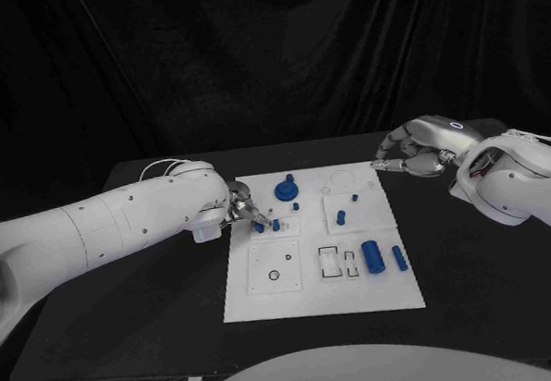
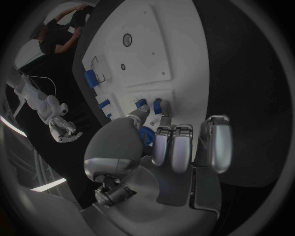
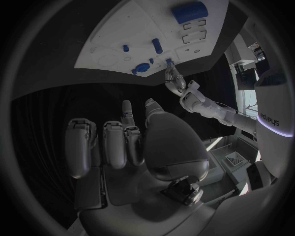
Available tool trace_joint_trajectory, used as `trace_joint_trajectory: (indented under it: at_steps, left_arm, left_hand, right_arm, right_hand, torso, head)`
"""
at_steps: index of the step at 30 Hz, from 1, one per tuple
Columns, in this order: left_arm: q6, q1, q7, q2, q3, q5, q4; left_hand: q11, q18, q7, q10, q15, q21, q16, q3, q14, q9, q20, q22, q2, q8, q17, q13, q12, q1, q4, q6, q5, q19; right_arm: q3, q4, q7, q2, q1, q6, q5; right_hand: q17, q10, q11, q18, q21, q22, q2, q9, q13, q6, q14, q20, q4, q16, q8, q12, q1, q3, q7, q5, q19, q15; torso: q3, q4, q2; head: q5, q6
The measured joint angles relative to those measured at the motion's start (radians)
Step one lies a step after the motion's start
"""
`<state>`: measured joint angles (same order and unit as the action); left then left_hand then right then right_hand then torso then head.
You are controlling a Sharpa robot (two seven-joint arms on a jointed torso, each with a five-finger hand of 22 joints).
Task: Assemble the parts on the task board
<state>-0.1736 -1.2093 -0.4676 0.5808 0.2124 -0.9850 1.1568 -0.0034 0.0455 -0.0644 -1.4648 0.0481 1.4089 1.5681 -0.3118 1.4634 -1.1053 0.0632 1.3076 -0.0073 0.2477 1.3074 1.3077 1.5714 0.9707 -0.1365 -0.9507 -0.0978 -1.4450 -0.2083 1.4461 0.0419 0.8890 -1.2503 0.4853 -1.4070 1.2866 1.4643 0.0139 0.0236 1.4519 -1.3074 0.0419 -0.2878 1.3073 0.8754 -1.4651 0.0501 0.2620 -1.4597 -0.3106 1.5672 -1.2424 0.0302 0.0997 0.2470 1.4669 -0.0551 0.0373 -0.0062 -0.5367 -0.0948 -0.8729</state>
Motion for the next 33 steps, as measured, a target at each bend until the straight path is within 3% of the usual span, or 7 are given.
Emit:
trace_joint_trajectory:
  at_steps: [13,15,20,22,29,33]
  left_arm:
    - [0.000,0.000,0.001,0.002,0.000,0.000,0.000]
    - [0.000,0.000,0.001,0.002,0.000,0.000,0.000]
    - [-0.001,0.001,0.001,0.005,0.000,0.000,0.000]
    - [-0.002,0.001,0.001,0.006,0.000,0.000,0.000]
    - [-0.003,0.001,0.002,0.008,0.000,0.000,0.002]
    - [-0.003,0.001,0.003,0.010,0.000,0.000,0.002]
  left_hand:
    - [0.000,0.000,0.000,0.000,0.000,0.000,0.000,0.032,0.000,-0.017,0.000,0.000,0.008,0.015,0.000,0.000,0.000,-0.008,-0.021,0.000,0.003,0.000]
    - [0.000,0.000,0.000,0.000,0.000,0.000,0.000,0.039,0.000,-0.026,0.000,0.000,0.013,0.025,0.000,0.000,0.000,-0.002,-0.019,0.000,-0.020,0.000]
    - [0.000,0.000,0.007,0.000,0.000,-0.002,0.000,0.045,0.000,-0.045,0.000,0.000,0.033,0.035,0.000,0.000,0.000,0.035,-0.012,0.007,-0.128,0.000]
    - [0.000,0.000,0.007,0.000,0.000,-0.004,0.000,0.041,0.000,-0.047,0.000,0.000,0.037,0.035,0.000,0.000,0.000,0.041,-0.002,0.007,-0.156,0.000]
    - [0.000,0.000,0.011,0.000,0.000,-0.004,0.000,0.020,0.000,-0.051,0.000,0.000,0.032,0.035,0.000,0.000,0.000,0.069,0.018,0.018,-0.280,0.000]
    - [0.000,0.000,0.011,0.000,0.000,-0.006,0.000,0.015,0.000,-0.051,0.000,0.000,0.030,0.035,0.000,0.000,0.000,0.073,0.024,0.018,-0.302,0.000]
  right_arm:
    - [0.000,0.000,0.000,-0.001,0.001,0.000,0.000]
    - [0.000,0.000,0.000,-0.001,0.001,0.000,0.000]
    - [0.000,0.000,0.000,-0.001,0.001,0.000,0.000]
    - [0.000,0.000,0.000,-0.001,0.001,0.000,0.000]
    - [0.000,0.000,0.000,-0.001,0.002,0.000,0.000]
    - [0.000,0.000,0.000,-0.001,0.003,0.000,0.000]
  right_hand:
    - [0.000,0.000,0.000,0.000,0.000,0.000,0.000,0.000,0.000,0.000,0.000,0.000,0.000,0.000,0.000,0.000,0.000,0.000,0.000,0.000,0.000,0.000]
    - [0.000,0.000,0.000,0.000,0.000,0.000,0.000,0.000,0.000,0.000,0.000,0.000,0.000,0.000,0.001,0.000,0.000,0.000,0.000,0.001,0.000,0.000]
    - [0.000,0.000,0.000,0.000,0.000,0.000,0.000,0.000,0.001,0.000,0.000,0.000,0.000,0.000,0.005,0.000,0.000,0.000,0.000,0.004,0.000,0.000]
    - [0.000,0.000,0.000,0.000,0.000,0.000,0.000,0.000,0.001,0.000,0.000,0.000,0.000,0.000,0.005,0.000,0.000,0.000,0.000,0.004,0.000,0.000]
    - [0.000,0.000,0.000,0.000,0.000,0.000,0.000,0.001,0.001,0.000,0.000,0.000,0.000,0.000,0.005,0.000,0.000,0.000,0.000,0.004,0.000,0.000]
    - [0.000,0.000,0.000,0.000,0.000,0.000,0.000,0.001,0.001,0.000,0.000,0.000,0.000,0.000,0.005,0.000,0.000,0.000,0.000,0.004,0.000,0.000]
  torso:
    - [-0.0001,0.0001,0.000]
    - [-0.0001,0.0001,0.000]
    - [-0.0001,0.0004,0.000]
    - [-0.0001,0.0004,0.000]
    - [-0.0001,0.0004,0.000]
    - [-0.0001,0.0003,0.000]
  head:
    - [-0.002,0.000]
    - [-0.002,0.000]
    - [-0.002,0.000]
    - [-0.002,0.000]
    - [-0.002,0.000]
    - [-0.003,0.000]
